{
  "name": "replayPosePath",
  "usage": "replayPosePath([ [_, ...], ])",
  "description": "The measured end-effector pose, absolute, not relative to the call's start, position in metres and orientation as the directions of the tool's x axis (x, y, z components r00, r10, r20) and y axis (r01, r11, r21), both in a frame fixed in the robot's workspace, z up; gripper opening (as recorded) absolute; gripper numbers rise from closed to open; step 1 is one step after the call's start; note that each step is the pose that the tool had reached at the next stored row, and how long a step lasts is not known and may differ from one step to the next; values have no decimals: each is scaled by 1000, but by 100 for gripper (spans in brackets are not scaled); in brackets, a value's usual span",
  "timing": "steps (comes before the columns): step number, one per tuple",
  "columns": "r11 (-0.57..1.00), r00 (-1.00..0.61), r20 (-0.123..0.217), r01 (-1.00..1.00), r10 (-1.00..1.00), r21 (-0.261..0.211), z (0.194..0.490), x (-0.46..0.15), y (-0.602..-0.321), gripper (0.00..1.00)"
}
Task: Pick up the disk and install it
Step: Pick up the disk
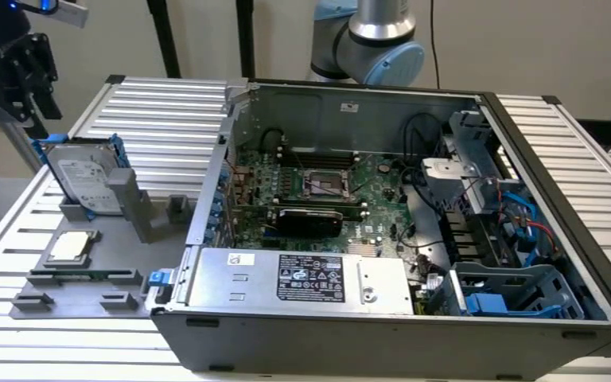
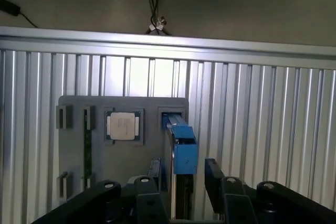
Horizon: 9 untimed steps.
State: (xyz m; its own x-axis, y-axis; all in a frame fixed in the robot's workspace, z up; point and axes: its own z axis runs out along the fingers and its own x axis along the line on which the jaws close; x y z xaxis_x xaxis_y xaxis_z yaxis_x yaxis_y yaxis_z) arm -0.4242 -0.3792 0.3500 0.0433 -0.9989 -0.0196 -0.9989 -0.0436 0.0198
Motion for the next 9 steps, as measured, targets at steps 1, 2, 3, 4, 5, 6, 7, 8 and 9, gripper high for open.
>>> replayPosePath([
  [1, -43, 43, -20, -999, -999, 20, 349, -424, -379, 100],
  [2, -42, 41, -21, -999, -999, 20, 349, -424, -379, 100],
  [3, -40, 39, -22, -999, -999, 20, 348, -424, -379, 100],
  [4, -36, 35, -23, -999, -999, 20, 347, -424, -379, 100],
  [5, -31, 30, -24, -999, -999, 20, 346, -424, -379, 100],
  [6, -25, 24, -24, -999, -999, 20, 344, -424, -379, 100],
  [7, -19, 18, -24, -1000, -1000, 20, 343, -424, -379, 100],
  [8, -13, 12, -25, -1000, -1000, 20, 342, -424, -379, 100],
  [9, -9, 8, -25, -1000, -1000, 20, 340, -424, -379, 100],
])
